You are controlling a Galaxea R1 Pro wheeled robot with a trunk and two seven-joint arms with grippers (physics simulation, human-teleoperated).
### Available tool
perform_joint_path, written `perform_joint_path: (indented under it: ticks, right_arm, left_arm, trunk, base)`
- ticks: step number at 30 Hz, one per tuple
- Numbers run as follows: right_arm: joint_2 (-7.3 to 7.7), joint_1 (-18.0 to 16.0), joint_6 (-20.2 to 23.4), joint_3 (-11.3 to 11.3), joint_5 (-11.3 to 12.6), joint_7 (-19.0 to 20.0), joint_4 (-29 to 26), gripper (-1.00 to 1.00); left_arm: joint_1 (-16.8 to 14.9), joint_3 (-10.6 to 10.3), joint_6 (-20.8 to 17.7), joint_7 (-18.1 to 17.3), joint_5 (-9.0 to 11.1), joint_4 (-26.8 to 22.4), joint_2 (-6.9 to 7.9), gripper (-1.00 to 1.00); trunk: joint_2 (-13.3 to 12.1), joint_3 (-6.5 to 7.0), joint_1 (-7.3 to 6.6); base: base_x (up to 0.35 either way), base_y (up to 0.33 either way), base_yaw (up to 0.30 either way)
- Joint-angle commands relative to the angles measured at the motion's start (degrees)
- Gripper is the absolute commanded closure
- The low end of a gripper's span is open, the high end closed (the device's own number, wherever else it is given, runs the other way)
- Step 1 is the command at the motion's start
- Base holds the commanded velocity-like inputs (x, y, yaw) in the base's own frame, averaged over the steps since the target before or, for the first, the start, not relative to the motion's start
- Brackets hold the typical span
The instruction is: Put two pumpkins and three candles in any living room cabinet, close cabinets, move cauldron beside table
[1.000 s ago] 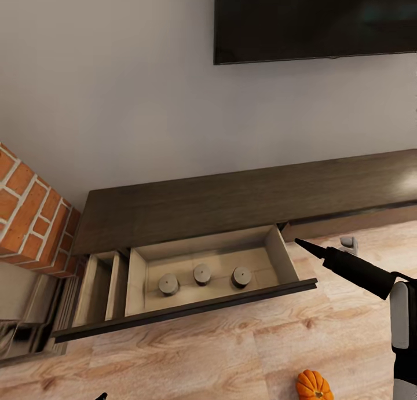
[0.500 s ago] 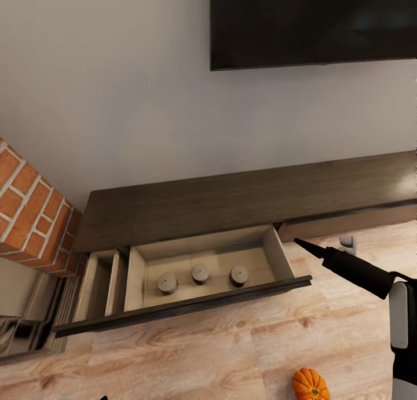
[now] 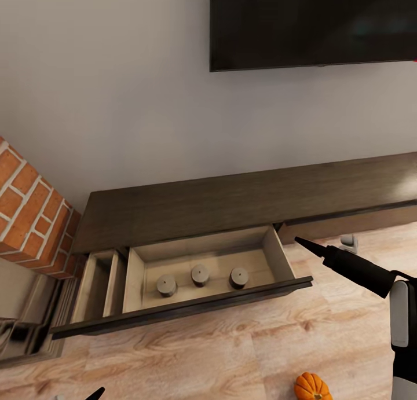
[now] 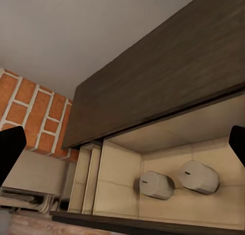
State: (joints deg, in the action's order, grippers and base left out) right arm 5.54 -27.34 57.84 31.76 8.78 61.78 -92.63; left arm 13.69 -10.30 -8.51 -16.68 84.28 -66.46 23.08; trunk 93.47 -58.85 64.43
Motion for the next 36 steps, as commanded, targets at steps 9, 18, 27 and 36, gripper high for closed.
perform_joint_path:
  ticks: [9,18,27,36]
  right_arm:
    - [-0.08,-0.1,0.1,0.0,0.0,0.2,0.0,-1.0]
    - [-0.09,-0.1,0.0,-0.1,0.0,0.2,0.0,-1.0]
    - [-0.03,0.3,-0.4,-0.2,-0.1,0.1,0.1,-1.0]
    - [-0.11,0.3,-0.2,0.2,0.0,0.2,0.0,-1.0]
  left_arm:
    - [0.0,-0.1,-0.3,0.1,0.6,0.3,-0.02,-1.0]
    - [0.0,-0.4,-0.3,-0.5,0.6,0.1,0.01,-1.0]
    - [0.0,-0.5,-0.2,-0.9,0.5,0.1,0.04,-1.0]
    - [0.0,-0.5,-0.2,-1.0,-0.6,0.2,0.01,-1.0]
  trunk:
    - [3.6,-0.79,1.98]
    - [7.3,-1.55,3.96]
    - [10.9,-2.57,5.94]
    - [11.3,-2.24,6.16]
  base:
    - [0.0,0.0,0.0]
    - [0.0,0.0,0.0]
    - [0.0,0.0,0.0]
    - [0.0,0.0,0.0]
